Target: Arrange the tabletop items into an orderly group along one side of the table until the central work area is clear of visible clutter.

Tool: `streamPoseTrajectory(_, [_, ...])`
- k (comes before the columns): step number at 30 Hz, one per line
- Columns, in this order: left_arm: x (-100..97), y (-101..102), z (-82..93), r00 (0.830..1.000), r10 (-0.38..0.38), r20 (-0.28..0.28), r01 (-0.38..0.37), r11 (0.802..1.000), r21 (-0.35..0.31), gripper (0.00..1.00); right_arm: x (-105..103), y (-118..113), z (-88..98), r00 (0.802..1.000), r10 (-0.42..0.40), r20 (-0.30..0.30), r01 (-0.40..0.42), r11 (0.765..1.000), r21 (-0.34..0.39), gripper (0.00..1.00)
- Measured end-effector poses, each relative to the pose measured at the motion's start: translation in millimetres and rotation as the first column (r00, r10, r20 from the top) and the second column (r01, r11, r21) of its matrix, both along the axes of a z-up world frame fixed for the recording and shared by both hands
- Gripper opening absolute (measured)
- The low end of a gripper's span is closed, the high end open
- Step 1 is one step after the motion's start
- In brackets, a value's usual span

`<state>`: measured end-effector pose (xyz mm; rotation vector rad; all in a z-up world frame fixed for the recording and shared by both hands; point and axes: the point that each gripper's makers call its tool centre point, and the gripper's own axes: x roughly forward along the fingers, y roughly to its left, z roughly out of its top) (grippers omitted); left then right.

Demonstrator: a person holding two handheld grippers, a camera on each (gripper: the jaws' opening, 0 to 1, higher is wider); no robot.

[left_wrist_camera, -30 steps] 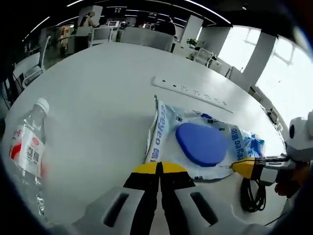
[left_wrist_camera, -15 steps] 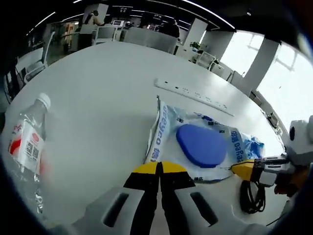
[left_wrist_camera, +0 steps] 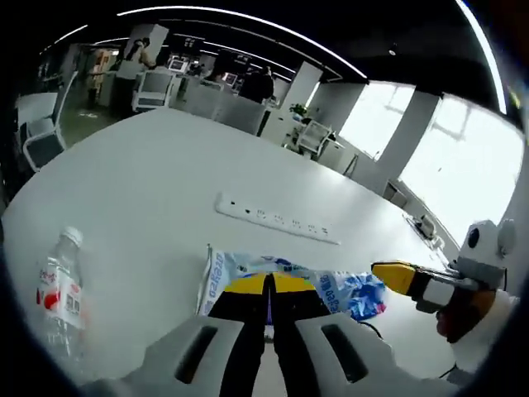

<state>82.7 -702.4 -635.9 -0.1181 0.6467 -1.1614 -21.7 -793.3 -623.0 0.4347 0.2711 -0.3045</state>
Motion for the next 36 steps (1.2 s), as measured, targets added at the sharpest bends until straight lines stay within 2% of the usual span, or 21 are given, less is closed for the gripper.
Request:
streamPoseTrajectory(3, [-7.9,18.6,14.4,0.998,-0.021,0.063,0.02,1.0,0.011,0.0,-27.7,1.9,7.7,1.0,-0.023,-0.019,0.023,0.999,-0.029,0.0])
streamPoseTrajectory(6, [-15.9,38.0,24.5,0.988,-0.063,0.14,0.057,0.997,0.046,0.0,-56.5,2.4,11.3,0.997,-0.079,-0.023,0.079,0.997,-0.016,0.0])
streamPoseTrajectory(9, [-19.9,52.1,30.2,0.984,-0.063,0.164,0.052,0.996,0.068,0.0,-82.4,10.2,10.8,0.994,-0.102,-0.036,0.102,0.995,-0.005,0.0])
streamPoseTrajectory(10, [-21.7,55.8,32.7,0.984,-0.062,0.167,0.051,0.996,0.069,0.0,-85.1,11.9,10.7,0.994,-0.101,-0.039,0.101,0.995,-0.005,0.0])
streamPoseTrajectory(13, [-25.9,70.2,36.7,0.975,-0.081,0.208,0.062,0.994,0.095,0.0,-107.0,25.8,6.2,0.993,-0.085,-0.086,0.083,0.996,-0.031,0.0])
streamPoseTrajectory(15, [-27.8,78.1,37.5,0.976,-0.073,0.203,0.055,0.994,0.093,0.0,-119.9,33.3,1.7,0.991,-0.085,-0.102,0.084,0.996,-0.015,0.0])
streamPoseTrajectory(17, [-30.6,85.3,34.9,0.978,-0.075,0.197,0.056,0.993,0.101,0.0,-129.0,44.0,-3.6,0.991,-0.05,-0.121,0.053,0.998,0.017,0.0])
streamPoseTrajectory(20, [-34.4,94.4,30.4,0.982,-0.074,0.174,0.055,0.992,0.112,0.0,-143.7,49.3,-6.1,0.99,-0.059,-0.13,0.062,0.998,0.019,0.0])
streamPoseTrajectory(22, [-36.5,101.7,26.8,0.981,-0.078,0.175,0.055,0.99,0.132,0.0,-151.8,53.8,-9.3,0.989,-0.061,-0.137,0.071,0.995,0.067,0.0])
streamPoseTrajectory(24, [-36.6,108.1,24.0,0.983,-0.071,0.166,0.048,0.989,0.139,0.0,-157.5,55.0,-10.2,0.988,-0.076,-0.131,0.09,0.99,0.105,0.0])
streamPoseTrajectory(28, [-35.4,113.8,18.9,0.992,-0.037,0.123,0.021,0.991,0.129,0.0,-162.3,55.5,-14.7,0.987,-0.084,-0.137,0.103,0.986,0.134,0.0])
streamPoseTrajectory(31, [-38.7,112.4,11.1,0.993,-0.063,0.098,0.047,0.987,0.151,0.0,-164.2,55.0,-20.0,0.981,-0.074,-0.18,0.096,0.989,0.117,0.0])
streamPoseTrajectory(32, [-39.2,111.3,11.3,0.993,-0.064,0.095,0.049,0.988,0.149,0.02,-167.9,53.1,-24.8,0.97,-0.062,-0.234,0.084,0.993,0.086,0.0])
streamPoseTrajectory(33, [-40.5,106.8,14.3,0.994,-0.062,0.085,0.052,0.992,0.114,0.14,-169.5,52.7,-27.8,0.963,-0.047,-0.265,0.067,0.996,0.067,0.0])
streamPoseTrajectory(34, [-37.0,104.2,12.4,0.997,-0.048,0.06,0.043,0.995,0.091,0.27,-171.0,52.0,-32.0,0.954,-0.025,-0.3,0.041,0.998,0.047,0.0])
streamPoseTrajectory(35, [-35.5,103.7,8.6,0.999,-0.037,0.032,0.034,0.995,0.096,0.42,-171.0,52.0,-33.9,0.952,-0.021,-0.306,0.04,0.998,0.057,0.08])
streamPoseTrajectory(36, [-33.8,103.5,4.9,1.0,-0.025,0.011,0.023,0.994,0.105,0.62,-170.8,49.3,-35.6,0.953,-0.042,-0.301,0.069,0.994,0.081,0.18])
